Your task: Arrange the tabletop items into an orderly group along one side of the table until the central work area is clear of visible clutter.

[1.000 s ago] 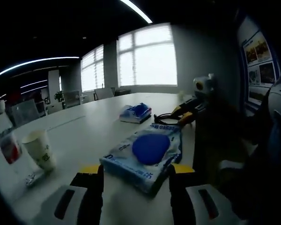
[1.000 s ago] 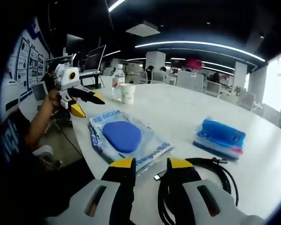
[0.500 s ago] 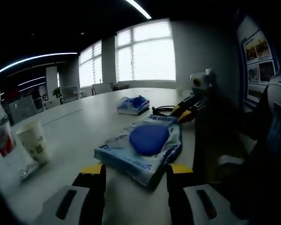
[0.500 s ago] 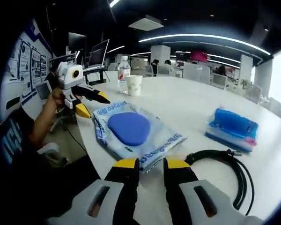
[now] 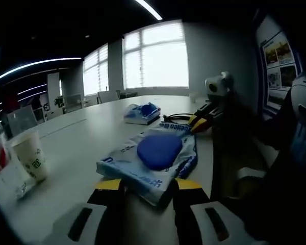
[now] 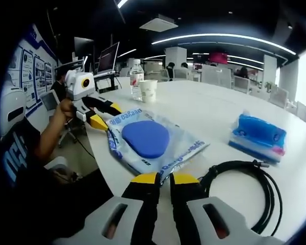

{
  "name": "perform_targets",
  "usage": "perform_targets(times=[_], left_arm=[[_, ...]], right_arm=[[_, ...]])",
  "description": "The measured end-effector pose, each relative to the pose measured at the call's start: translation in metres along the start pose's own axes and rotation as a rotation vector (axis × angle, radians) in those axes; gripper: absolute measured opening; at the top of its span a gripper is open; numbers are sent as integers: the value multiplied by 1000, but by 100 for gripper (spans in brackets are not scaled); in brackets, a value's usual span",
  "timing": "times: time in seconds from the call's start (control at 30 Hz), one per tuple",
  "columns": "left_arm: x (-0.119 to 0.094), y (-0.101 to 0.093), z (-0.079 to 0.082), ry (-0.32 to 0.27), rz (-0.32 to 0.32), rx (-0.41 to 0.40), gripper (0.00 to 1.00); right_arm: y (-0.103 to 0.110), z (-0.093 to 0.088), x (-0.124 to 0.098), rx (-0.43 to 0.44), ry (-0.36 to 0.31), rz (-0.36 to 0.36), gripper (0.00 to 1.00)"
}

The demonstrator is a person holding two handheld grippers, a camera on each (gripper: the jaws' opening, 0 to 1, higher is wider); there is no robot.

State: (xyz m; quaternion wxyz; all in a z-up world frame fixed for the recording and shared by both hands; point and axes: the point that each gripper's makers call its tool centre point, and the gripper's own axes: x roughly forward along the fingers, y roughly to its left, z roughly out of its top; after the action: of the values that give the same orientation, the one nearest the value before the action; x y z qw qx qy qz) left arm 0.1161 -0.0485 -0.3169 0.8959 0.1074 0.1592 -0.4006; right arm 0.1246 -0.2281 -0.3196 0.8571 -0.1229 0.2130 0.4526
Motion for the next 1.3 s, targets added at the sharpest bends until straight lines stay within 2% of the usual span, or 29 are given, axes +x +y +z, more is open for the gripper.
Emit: perform_targets(times=[0.13,0.2,0.33,0.43,0.53,0.67,0.97,1.3], left_arm=[[-1,-1,0,-9,-4,2,33],[-3,-1,2,-22,-4,12,24],[-2,0,1,-29,2,14,21],[-4,1,2,-41,18,20,15],[-5,-1,6,-65,9,9,9],[-5,-2,4,-51,4,12,8],[-12,-1,10,-71,17,36,7],[-23,6,40,-118,43,91,7]], right_arm=[[1,0,1,3,3,5,3],[2,1,1,9,4,10,2],[3,1,2,18,-2,17,0],[7,4,2,40,-16,42,0],[8,3,4,31,-9,43,0],[8,5,3,29,-18,43,0],[9,17,-2,0,-47,36,0],[4,49,-13,-62,-92,15,0]])
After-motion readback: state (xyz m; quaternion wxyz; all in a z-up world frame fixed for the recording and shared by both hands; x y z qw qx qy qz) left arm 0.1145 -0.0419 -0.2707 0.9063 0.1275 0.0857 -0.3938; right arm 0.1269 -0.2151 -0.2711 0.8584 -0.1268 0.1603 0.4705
